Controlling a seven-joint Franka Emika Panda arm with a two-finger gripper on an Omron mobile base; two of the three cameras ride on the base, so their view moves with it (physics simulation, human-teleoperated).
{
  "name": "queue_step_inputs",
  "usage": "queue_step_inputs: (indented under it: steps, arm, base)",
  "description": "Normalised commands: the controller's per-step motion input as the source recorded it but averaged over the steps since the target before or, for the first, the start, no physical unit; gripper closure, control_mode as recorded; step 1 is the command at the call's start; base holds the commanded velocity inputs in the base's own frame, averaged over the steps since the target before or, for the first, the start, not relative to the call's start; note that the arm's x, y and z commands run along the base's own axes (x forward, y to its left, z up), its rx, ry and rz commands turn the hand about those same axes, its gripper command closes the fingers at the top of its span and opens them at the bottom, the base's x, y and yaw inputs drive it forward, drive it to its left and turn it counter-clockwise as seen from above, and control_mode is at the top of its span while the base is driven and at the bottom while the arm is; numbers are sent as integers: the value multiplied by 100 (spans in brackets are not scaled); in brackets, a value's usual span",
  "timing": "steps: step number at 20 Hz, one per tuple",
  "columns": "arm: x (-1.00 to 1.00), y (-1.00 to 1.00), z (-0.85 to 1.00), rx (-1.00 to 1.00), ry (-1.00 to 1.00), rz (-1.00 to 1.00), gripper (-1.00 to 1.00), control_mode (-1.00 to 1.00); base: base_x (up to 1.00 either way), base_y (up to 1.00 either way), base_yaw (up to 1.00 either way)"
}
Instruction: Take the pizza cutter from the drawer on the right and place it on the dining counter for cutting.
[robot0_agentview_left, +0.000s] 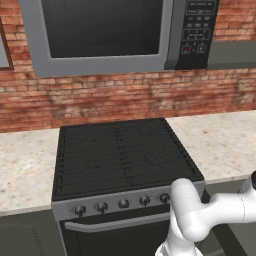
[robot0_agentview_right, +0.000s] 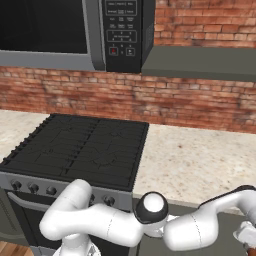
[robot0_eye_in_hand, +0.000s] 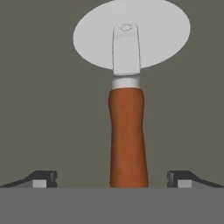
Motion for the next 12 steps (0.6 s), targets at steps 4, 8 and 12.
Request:
queue_step_inputs:
  steps: [4,8,12]
  arm:
    - [18,0,-1,0,1,0,-100,-100]
    - [5,0,-17,0,0,0,-100,-100]
    - [0,-1,-33,0,-6,2,-100,-100]
  base:
    - [0,0,0]
    - [0,0,0]
    - [0,0,0]
